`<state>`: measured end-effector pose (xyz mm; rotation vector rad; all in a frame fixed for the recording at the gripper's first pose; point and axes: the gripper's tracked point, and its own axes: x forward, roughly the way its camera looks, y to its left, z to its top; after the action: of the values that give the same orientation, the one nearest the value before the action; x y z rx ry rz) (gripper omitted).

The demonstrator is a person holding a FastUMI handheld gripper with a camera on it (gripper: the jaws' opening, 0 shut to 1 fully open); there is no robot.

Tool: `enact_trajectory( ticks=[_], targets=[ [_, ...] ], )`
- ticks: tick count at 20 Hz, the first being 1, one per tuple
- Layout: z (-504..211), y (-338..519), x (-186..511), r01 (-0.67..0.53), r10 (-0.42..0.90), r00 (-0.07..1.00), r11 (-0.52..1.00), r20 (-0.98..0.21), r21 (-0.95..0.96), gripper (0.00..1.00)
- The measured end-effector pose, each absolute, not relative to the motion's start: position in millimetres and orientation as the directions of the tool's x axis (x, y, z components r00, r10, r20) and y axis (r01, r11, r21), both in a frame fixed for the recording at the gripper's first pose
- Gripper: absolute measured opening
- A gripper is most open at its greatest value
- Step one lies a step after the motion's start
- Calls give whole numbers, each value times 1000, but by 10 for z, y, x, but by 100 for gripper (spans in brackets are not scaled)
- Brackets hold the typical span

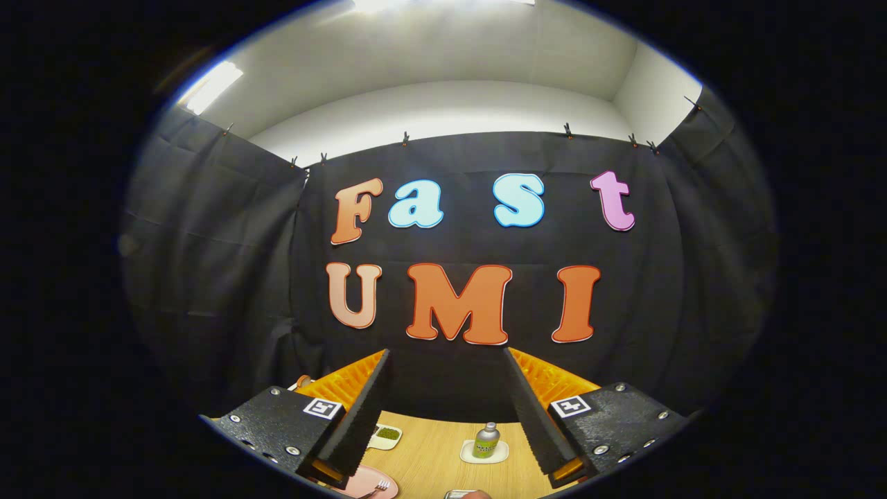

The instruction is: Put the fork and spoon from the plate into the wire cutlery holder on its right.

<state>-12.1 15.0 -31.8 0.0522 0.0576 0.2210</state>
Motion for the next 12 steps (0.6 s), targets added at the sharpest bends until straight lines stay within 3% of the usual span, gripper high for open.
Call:
enact_trajectory(
  ticks=[5, 12],
  targets=[
    [-718, 258, -228, -286, 298, 944, 953, -141, 103, 94],
    [-1300, 563, -225, -263, 273, 918, 962, -286, 75, 94]
  ],
)
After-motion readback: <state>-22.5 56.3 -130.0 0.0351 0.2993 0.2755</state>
